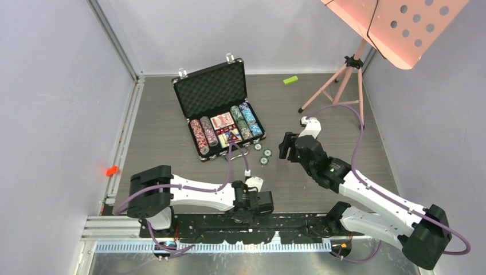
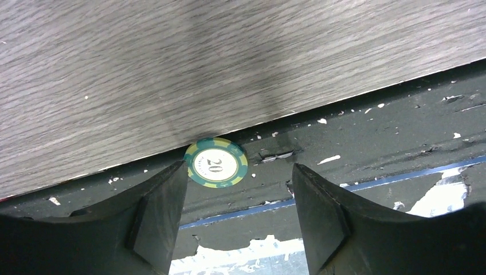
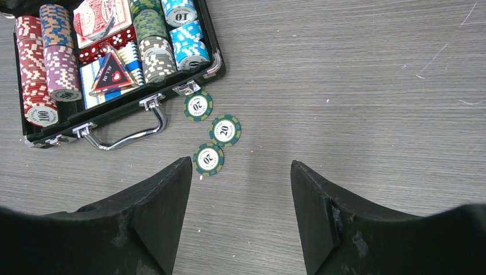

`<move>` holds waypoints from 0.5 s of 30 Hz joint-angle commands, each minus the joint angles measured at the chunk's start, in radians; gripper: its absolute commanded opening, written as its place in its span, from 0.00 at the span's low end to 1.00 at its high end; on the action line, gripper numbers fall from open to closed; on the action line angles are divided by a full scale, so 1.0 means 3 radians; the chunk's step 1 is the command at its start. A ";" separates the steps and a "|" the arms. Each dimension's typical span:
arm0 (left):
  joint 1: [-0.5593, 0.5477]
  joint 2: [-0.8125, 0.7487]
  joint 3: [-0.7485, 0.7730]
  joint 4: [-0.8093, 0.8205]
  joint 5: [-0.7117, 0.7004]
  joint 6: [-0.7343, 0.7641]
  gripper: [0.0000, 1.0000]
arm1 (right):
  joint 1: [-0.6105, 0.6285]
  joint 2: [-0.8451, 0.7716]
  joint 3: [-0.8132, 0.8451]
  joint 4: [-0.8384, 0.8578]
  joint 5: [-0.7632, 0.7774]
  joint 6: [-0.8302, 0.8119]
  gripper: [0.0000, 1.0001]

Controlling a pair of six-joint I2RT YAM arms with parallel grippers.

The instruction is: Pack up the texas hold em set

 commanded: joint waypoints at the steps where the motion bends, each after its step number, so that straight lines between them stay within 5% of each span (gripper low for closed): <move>1: -0.0012 -0.0077 -0.0084 0.0104 -0.0016 -0.0112 0.70 | -0.0004 -0.0091 -0.0024 0.0120 0.0058 0.0004 0.69; 15: -0.0007 -0.0427 -0.0377 0.0167 -0.0164 -0.0282 0.68 | -0.0003 0.0118 0.0043 0.0117 -0.0003 0.0022 0.68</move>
